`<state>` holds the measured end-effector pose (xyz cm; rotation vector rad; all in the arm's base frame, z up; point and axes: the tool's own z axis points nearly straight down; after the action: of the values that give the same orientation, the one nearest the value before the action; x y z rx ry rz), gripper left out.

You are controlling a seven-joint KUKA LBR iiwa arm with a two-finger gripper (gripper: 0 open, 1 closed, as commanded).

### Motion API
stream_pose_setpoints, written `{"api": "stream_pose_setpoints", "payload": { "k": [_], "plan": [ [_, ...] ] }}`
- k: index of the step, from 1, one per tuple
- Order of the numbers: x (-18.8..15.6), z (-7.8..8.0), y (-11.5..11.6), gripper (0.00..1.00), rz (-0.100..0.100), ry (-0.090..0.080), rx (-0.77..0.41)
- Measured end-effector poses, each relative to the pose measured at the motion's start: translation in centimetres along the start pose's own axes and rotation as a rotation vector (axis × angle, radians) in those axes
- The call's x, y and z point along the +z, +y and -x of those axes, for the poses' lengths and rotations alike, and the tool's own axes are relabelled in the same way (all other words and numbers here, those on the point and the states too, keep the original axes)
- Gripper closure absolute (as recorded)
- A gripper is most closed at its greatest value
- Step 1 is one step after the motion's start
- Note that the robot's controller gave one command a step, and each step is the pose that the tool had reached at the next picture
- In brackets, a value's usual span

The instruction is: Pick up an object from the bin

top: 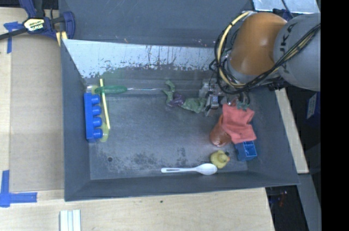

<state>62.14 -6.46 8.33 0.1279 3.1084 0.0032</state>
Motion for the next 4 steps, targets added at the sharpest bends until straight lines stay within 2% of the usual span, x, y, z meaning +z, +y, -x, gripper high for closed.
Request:
{"api": "stream_pose_setpoints", "payload": {
  "k": [2, 3, 4],
  "plan": [
    [-0.6, 0.4, 0.7, 1.00, -0.001, -0.004, -0.023],
    [-2.9, 0.4, 0.8, 1.00, -0.001, -0.008, -0.076],
    [-2.3, 0.4, -0.7, 1.00, 0.000, -0.005, -0.071]
  ]
}}
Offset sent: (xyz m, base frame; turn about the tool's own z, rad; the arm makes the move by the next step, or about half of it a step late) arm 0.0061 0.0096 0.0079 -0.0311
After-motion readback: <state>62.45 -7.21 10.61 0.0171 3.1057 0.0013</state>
